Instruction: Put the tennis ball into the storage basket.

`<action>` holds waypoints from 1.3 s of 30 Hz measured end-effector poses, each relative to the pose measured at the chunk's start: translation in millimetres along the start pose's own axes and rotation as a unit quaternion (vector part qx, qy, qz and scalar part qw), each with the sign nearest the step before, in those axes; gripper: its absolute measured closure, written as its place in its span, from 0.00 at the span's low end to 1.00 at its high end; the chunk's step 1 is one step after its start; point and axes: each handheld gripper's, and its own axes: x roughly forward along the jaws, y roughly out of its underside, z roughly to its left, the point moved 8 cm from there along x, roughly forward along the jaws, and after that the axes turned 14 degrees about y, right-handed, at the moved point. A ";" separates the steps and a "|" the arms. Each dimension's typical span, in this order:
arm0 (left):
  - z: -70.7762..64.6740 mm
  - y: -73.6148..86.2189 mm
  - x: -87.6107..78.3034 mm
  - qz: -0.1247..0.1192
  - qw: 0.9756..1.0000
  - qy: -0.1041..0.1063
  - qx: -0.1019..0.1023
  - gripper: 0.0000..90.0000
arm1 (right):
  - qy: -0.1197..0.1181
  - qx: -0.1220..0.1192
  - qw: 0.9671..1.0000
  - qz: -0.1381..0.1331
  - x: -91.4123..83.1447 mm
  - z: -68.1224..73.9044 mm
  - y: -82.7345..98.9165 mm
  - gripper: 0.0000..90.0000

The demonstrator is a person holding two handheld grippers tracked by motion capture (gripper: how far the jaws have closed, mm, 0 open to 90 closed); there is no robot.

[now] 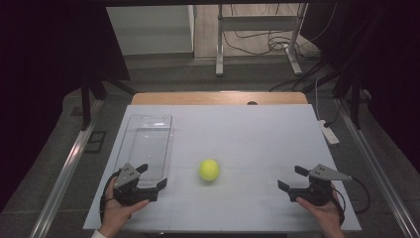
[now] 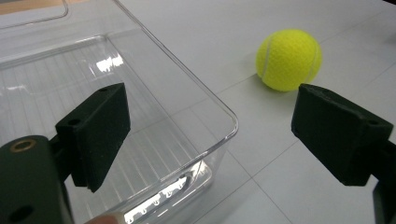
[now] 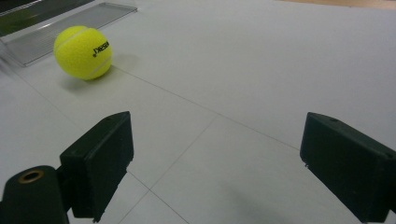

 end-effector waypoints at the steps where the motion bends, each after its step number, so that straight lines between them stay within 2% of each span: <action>1: 0.0 0.0 0.0 0.000 1.000 0.000 0.000 0.14 | 0.000 0.000 1.000 0.000 0.0 0.0 0.0 0.11; 8: -0.5 -4.8 -1.2 -0.004 1.000 0.003 0.000 0.14 | 0.000 0.001 1.000 -0.002 -0.9 0.4 -0.7 0.11; 19: -4.7 -13.0 3.0 0.002 1.000 0.017 0.003 0.14 | 0.000 0.001 1.000 0.001 -0.5 -0.3 0.6 0.11; 33: -6.8 -23.4 12.0 0.029 0.999 0.029 0.001 0.14 | 0.001 0.004 1.000 0.002 -1.1 -1.2 1.3 0.11; 39: -8.6 -30.5 15.4 0.033 0.999 0.032 0.003 0.14 | 0.001 0.002 1.000 0.003 -1.1 -0.7 1.8 0.11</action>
